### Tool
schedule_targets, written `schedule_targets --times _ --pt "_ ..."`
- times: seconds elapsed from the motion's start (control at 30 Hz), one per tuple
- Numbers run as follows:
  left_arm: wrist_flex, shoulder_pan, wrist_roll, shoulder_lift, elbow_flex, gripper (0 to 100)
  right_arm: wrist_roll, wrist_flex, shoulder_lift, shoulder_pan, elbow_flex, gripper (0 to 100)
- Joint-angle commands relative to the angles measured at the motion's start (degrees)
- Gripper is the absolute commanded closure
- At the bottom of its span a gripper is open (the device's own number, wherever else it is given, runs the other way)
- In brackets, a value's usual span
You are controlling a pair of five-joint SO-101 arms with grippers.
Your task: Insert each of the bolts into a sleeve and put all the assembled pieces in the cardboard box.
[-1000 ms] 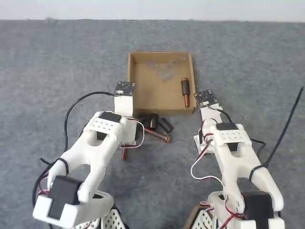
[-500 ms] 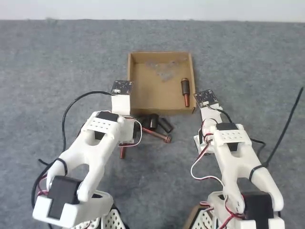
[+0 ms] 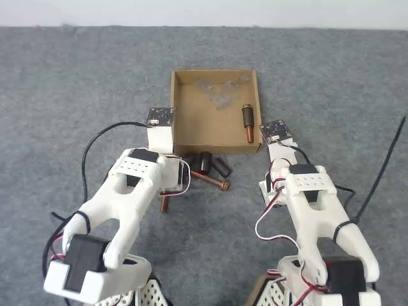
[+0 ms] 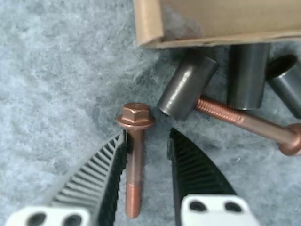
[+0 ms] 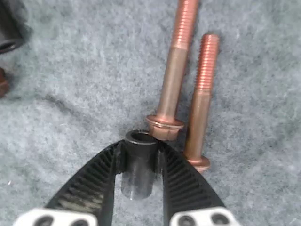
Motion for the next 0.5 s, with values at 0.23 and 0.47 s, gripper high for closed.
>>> schedule_targets --times 0.23,0.47 --pt "-0.09 -0.44 0.79 0.35 -3.38 87 -0.44 -0.66 -0.22 0.66 -0.88 99.2" --pt "8.7 -2.11 2.2 13.8 -15.52 87 -0.53 -0.66 -0.22 0.66 -0.88 99.2"
